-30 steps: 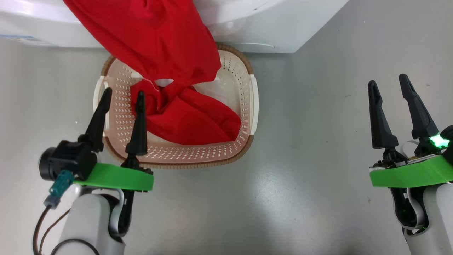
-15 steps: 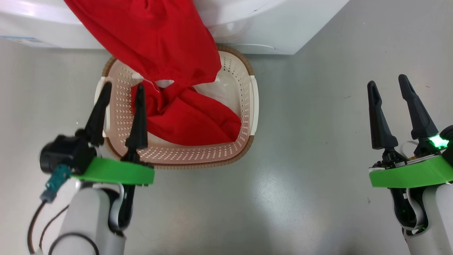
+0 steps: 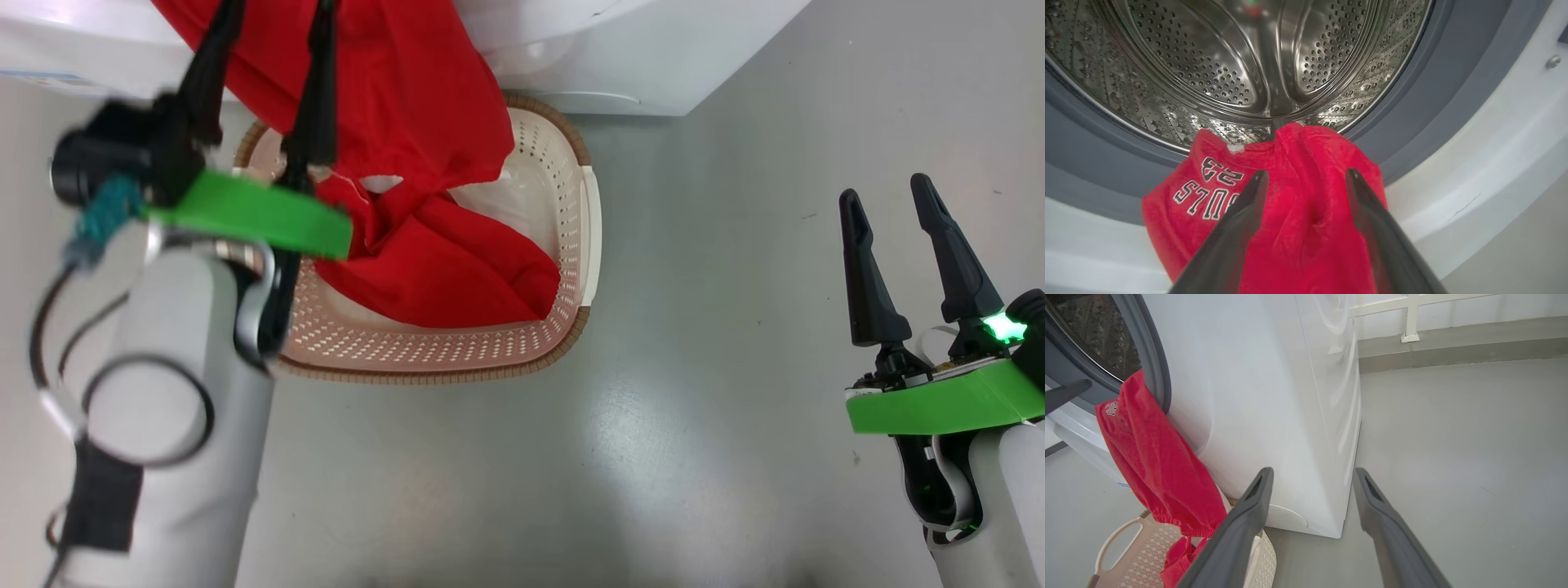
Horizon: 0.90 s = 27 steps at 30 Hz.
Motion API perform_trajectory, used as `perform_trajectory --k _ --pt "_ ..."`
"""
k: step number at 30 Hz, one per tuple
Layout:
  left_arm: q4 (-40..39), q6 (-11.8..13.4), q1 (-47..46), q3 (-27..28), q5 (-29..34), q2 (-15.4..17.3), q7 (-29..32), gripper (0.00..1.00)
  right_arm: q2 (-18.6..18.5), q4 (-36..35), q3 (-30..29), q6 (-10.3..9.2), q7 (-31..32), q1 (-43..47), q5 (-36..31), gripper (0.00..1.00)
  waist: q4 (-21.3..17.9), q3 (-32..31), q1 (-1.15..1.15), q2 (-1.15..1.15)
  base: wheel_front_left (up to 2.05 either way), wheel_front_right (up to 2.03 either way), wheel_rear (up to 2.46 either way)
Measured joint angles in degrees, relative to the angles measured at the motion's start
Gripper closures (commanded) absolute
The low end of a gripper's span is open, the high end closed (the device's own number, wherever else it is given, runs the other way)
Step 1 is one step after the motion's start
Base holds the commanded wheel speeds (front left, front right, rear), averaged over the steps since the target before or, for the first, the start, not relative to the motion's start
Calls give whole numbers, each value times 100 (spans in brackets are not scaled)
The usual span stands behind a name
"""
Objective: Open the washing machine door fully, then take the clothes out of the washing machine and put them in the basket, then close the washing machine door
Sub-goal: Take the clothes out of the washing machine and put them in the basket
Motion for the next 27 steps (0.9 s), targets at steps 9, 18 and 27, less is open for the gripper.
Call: perform_trajectory --k 9,18,27 --pt "870 -47 -1124 -390 -368 91 592 0 1 15 9 0 0 -4 1 0 -33 51 0 0 0 0 0" --pt "1790 -48 -1953 -992 -1089 204 1140 0 2 31 67 0 0 -116 1 0 -74 118 0 0 0 0 0" --pt "2444 -48 -2363 -1560 -1508 305 1224 50 10 32 69 0 0 -138 1 0 -122 152 0 0 0 0 0"
